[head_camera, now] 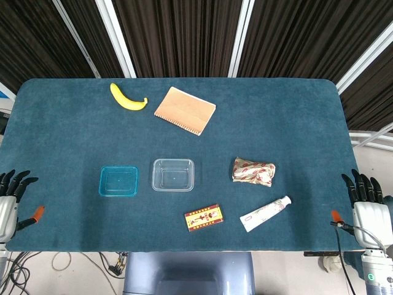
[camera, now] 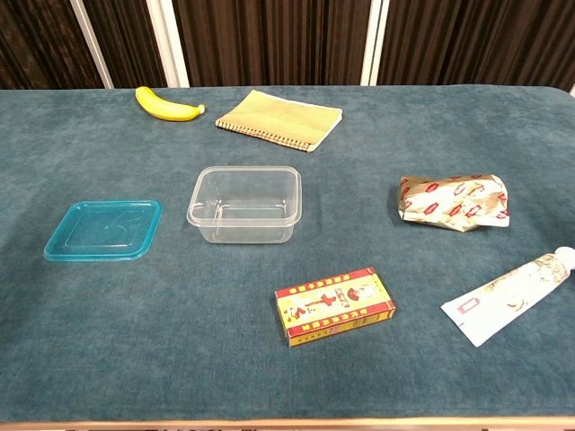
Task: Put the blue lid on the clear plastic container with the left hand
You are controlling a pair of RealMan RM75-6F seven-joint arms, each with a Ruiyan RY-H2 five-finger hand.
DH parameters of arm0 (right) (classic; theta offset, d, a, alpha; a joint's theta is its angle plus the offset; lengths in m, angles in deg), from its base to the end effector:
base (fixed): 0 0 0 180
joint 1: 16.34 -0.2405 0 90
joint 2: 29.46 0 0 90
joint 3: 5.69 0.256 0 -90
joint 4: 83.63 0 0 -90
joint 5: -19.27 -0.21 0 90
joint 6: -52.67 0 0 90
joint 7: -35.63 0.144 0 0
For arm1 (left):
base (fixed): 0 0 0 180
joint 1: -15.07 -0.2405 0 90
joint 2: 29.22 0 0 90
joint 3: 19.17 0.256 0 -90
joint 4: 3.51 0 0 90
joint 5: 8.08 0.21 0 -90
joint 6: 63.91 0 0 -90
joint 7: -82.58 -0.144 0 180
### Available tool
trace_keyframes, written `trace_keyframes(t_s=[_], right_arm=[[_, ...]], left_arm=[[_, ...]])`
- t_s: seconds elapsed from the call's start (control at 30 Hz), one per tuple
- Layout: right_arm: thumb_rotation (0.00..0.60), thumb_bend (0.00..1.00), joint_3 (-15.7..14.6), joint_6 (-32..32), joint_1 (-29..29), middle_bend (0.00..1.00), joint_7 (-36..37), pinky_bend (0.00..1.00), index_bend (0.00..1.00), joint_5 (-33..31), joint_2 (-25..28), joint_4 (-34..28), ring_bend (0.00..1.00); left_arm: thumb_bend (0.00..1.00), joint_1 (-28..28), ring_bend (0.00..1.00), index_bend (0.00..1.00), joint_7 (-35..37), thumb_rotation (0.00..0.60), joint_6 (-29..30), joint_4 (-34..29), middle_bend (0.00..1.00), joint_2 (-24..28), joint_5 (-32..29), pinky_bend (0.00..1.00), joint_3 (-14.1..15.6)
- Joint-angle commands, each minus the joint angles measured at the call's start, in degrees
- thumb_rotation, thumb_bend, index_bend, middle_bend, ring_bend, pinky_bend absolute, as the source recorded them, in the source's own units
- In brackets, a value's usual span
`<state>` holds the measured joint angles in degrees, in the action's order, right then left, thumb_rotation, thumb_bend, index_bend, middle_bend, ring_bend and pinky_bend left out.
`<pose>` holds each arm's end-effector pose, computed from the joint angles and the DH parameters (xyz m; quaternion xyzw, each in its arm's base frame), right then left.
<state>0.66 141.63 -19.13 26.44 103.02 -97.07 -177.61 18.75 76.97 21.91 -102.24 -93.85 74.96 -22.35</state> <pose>-0.3038 -0.1808 0.1571 0.5625 -0.3523 0.3849 0.6413 -0.2970 0.1740 0.1514 -0.5713 -0.4078 -0.3848 0.5993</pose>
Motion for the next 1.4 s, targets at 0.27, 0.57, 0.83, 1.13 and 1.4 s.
trace_keyframes(t_s=[0.27,0.57,0.83,1.13,1.4], right_arm=[[0.6,0.3,0.06,-0.02,0.05,0.03,0.05,0.0,0.12,-0.22,0.06,-0.02,0.01],[0.6,0.3,-0.03,0.06,0.03,0.03,-0.12,0.0,0.12,0.09,0.06,-0.05,0.01],[0.6,0.3,-0.03,0.13,0.09,0.03,-0.06,0.0,0.12,0.06,0.07,-0.17,0.01],[0.6,0.3,-0.17,0.34,0.34,0.03,0.5,0.0,0.12,0.21,0.29,-0.69,0.01],[0.6,0.3,-0.18,0.31,0.36,0.03,0.27,0.0,0.12,0.14,0.22,-0.73,0.01]], left_arm=[[0.27,-0.11,0.0,0.22,-1.05,0.6,0.01,-0.39,0.11,-0.19,-0.56,0.0,0.01],[0.26,-0.15,0.0,0.2,-0.59,0.6,-0.35,-0.82,0.11,0.03,-2.0,0.0,-0.46],[0.21,0.28,0.0,0.18,-0.71,0.6,-1.22,-0.4,0.1,0.02,-2.2,0.0,-0.44],[0.1,4.57,0.0,0.12,-2.25,0.6,-8.17,-3.56,0.09,3.07,-5.13,0.0,-2.3],[0.08,17.11,0.0,0.1,-10.71,0.6,-26.92,-10.33,0.07,7.06,-18.87,0.01,-7.0]])
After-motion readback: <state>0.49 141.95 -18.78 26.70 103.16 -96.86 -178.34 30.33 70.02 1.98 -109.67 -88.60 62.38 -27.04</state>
